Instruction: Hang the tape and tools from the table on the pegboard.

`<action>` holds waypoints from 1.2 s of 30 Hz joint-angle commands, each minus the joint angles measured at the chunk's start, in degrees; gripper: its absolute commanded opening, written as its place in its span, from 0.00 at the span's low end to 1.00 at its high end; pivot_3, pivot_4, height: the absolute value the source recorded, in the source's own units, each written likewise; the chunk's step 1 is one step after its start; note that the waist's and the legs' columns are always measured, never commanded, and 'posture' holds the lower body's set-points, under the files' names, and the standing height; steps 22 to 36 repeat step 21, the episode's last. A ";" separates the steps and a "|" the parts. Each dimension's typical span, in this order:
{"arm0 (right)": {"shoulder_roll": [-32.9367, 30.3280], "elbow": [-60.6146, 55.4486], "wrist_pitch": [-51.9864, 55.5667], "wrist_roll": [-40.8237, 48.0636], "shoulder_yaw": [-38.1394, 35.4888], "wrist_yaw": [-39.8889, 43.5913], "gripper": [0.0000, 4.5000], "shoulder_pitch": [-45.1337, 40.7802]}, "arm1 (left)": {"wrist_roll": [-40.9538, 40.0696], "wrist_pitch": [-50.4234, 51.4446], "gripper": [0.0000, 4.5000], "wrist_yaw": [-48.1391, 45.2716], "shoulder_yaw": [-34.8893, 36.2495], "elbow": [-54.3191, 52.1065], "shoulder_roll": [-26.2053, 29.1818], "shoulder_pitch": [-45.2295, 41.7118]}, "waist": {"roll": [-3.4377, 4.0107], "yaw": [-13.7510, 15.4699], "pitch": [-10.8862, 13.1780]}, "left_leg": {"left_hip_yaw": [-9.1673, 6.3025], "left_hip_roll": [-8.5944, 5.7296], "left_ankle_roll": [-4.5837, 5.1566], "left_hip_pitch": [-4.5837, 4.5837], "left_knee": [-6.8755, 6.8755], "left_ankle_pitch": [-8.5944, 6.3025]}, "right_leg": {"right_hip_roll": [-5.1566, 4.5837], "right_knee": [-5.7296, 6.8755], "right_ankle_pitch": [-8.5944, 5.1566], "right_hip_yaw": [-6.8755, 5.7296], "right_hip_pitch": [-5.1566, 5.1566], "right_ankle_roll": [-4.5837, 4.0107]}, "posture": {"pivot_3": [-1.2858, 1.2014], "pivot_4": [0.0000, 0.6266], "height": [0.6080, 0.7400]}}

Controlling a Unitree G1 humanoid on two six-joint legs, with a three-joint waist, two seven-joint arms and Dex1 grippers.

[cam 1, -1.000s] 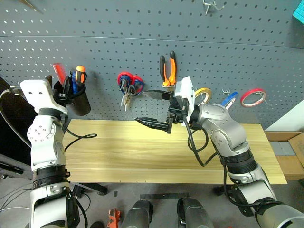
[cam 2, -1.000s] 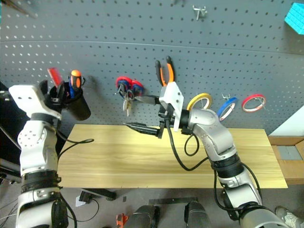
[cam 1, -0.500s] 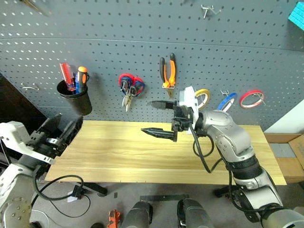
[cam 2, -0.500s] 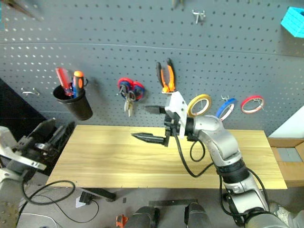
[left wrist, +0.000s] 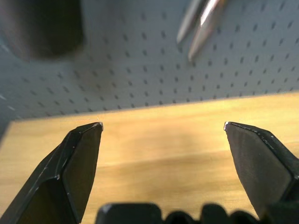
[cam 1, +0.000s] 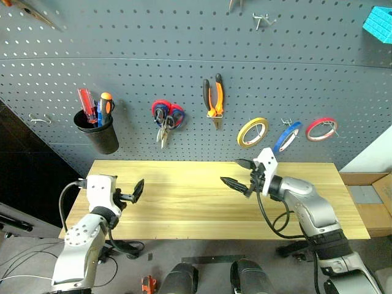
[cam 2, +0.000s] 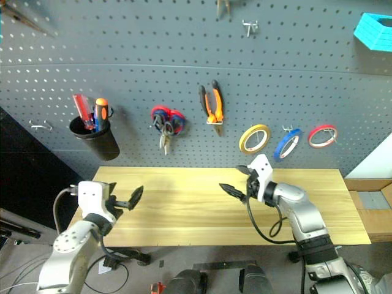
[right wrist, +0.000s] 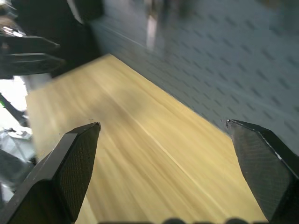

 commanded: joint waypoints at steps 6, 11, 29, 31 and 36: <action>-1.57 5.07 -5.41 -0.71 -7.95 -4.69 1.00 5.19 | 2.05 -4.46 0.99 -1.64 0.15 6.62 -1.20 -0.67 | 0.35 0.38 -2.21 | 0.02 -0.03 0.24 0.10 0.06 -0.12 | 0.01 -0.05 -0.01 -0.01 0.17 0.03 | 0.51 0.08 1.00; -0.54 10.32 -9.37 -1.36 -12.16 -9.84 1.00 6.25 | 2.60 -6.54 0.99 -0.81 0.98 8.47 -1.92 -1.19 | 0.52 0.37 -2.88 | 0.05 0.01 0.30 0.90 0.02 -0.17 | 0.02 -0.14 -0.22 -0.01 1.00 0.33 | 0.51 0.07 1.00; -1.43 14.83 -11.57 -2.27 -13.80 -10.32 1.00 3.94 | 3.47 -7.76 0.99 -1.04 1.21 9.64 -1.44 -0.83 | 0.75 0.34 -3.26 | 0.11 0.03 0.35 0.92 0.03 -0.19 | 0.02 -0.11 -0.21 0.05 0.97 0.32 | 0.52 0.10 1.00; -1.43 14.83 -11.57 -2.27 -13.80 -10.32 1.00 3.94 | 3.47 -7.76 0.99 -1.04 1.21 9.64 -1.44 -0.83 | 0.75 0.34 -3.26 | 0.11 0.03 0.35 0.92 0.03 -0.19 | 0.02 -0.11 -0.21 0.05 0.97 0.32 | 0.52 0.10 1.00; -1.43 14.83 -11.57 -2.27 -13.80 -10.32 1.00 3.94 | 3.47 -7.76 0.99 -1.04 1.21 9.64 -1.44 -0.83 | 0.75 0.34 -3.26 | 0.11 0.03 0.35 0.92 0.03 -0.19 | 0.02 -0.11 -0.21 0.05 0.97 0.32 | 0.52 0.10 1.00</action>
